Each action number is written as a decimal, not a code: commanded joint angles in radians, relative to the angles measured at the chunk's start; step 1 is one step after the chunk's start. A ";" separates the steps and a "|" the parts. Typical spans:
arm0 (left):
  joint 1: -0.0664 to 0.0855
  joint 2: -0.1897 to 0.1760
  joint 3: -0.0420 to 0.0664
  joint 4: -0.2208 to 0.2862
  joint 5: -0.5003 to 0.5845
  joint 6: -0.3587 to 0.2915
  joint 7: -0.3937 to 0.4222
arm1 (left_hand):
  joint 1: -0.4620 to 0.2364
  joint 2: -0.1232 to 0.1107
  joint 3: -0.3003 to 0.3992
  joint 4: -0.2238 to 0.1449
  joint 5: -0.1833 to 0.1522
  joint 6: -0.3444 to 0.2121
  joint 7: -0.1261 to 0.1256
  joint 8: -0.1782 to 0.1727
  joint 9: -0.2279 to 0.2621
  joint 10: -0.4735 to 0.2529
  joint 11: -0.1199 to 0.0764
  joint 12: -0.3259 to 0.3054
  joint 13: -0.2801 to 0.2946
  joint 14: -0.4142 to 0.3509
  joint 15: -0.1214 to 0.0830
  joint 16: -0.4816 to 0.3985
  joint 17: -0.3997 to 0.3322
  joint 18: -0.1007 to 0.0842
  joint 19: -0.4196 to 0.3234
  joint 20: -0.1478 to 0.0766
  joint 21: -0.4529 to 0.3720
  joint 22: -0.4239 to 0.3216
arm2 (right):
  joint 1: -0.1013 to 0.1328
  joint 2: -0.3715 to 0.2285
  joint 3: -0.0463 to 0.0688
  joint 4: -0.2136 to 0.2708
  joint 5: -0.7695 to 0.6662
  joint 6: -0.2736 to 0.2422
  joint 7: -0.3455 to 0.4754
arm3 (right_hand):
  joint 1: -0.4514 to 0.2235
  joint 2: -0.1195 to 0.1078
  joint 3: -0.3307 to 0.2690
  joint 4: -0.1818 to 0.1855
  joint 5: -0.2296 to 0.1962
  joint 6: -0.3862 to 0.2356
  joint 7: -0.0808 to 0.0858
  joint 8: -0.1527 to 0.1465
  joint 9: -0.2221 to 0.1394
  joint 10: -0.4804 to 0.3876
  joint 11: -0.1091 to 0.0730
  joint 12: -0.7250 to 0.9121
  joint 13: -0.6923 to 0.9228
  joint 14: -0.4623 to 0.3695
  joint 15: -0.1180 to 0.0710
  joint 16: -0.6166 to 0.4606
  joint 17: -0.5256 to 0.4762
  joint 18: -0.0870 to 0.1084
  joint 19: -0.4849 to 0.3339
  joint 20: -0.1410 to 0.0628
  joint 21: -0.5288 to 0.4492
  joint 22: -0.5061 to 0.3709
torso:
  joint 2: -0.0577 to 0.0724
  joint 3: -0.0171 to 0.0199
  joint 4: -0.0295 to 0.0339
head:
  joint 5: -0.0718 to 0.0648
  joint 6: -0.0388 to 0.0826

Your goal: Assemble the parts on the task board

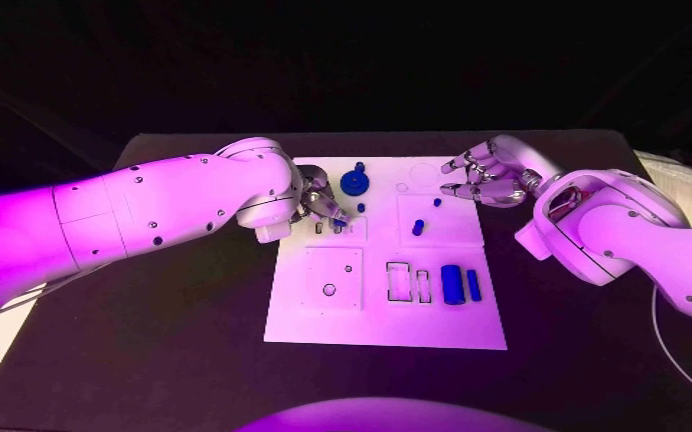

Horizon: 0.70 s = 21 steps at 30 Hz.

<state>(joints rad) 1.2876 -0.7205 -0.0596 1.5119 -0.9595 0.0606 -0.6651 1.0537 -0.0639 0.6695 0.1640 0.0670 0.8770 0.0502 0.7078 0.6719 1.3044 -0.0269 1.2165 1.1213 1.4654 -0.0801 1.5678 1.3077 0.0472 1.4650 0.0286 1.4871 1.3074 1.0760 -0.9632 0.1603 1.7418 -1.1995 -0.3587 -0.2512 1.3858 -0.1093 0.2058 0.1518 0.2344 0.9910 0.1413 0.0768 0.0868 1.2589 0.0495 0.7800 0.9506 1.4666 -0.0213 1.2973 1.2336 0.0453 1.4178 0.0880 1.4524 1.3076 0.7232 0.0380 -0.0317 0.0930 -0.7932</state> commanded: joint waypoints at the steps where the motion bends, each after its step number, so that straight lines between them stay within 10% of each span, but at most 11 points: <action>1: -0.004 -0.008 -0.001 0.012 0.005 -0.056 0.014 | -0.012 0.002 0.182 -0.175 0.003 0.000 -0.007 0.005 0.001 0.005 0.000 0.006 0.001 0.105 -0.002 0.003 0.263 -0.015 0.033 0.001 0.005 0.122 | -0.001 -0.001 0.000 0.002 -0.003 0.017 0.002 | -0.008 -0.001 -0.001 0.007 -0.001 0.005 -0.001 0.000 0.002 -0.002 -0.001 0.001 0.001 0.035 -0.004 -0.005 0.001 0.012 -0.006 -0.003 -0.004 0.017 | 0.000 -0.0004 0.0008 | 0.002 0.000; 21: -0.031 -0.008 -0.004 0.016 -0.093 -0.016 0.003 | -0.024 -0.007 0.196 -0.202 0.005 -0.002 -0.007 0.007 0.005 0.003 0.000 0.003 -0.003 0.105 -0.003 0.003 0.263 -0.014 0.030 0.001 0.002 0.117 | -0.001 0.000 -0.001 0.003 0.008 0.016 0.004 | -0.013 -0.002 -0.003 0.012 -0.002 0.008 -0.001 0.000 0.002 -0.001 -0.001 0.000 0.000 0.036 -0.004 -0.006 0.001 0.012 -0.006 -0.003 -0.004 0.017 | 0.002 -0.0008 0.0001 | 0.003 -0.004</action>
<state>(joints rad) 1.2570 -0.7301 -0.0638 1.5267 -1.0218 0.0217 -0.6648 1.0251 -0.0794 0.7091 0.1242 0.0679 0.8728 0.0494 0.7080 0.6769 1.3044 -0.0268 1.2165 1.1200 1.4654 -0.0801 1.5678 1.3075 0.0472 1.4649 0.0287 1.4871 1.3073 1.0759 -0.9640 0.1595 1.7429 -1.1925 -0.3545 -0.2520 1.3817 -0.1134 0.2015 0.1562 0.2344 0.9909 0.1413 0.0768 0.0875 1.2589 0.0496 0.7800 0.9505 1.4666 -0.0213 1.2973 1.2335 0.0453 1.4178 0.0879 1.4524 1.3074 0.7244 0.0373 -0.0318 0.0975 -0.7955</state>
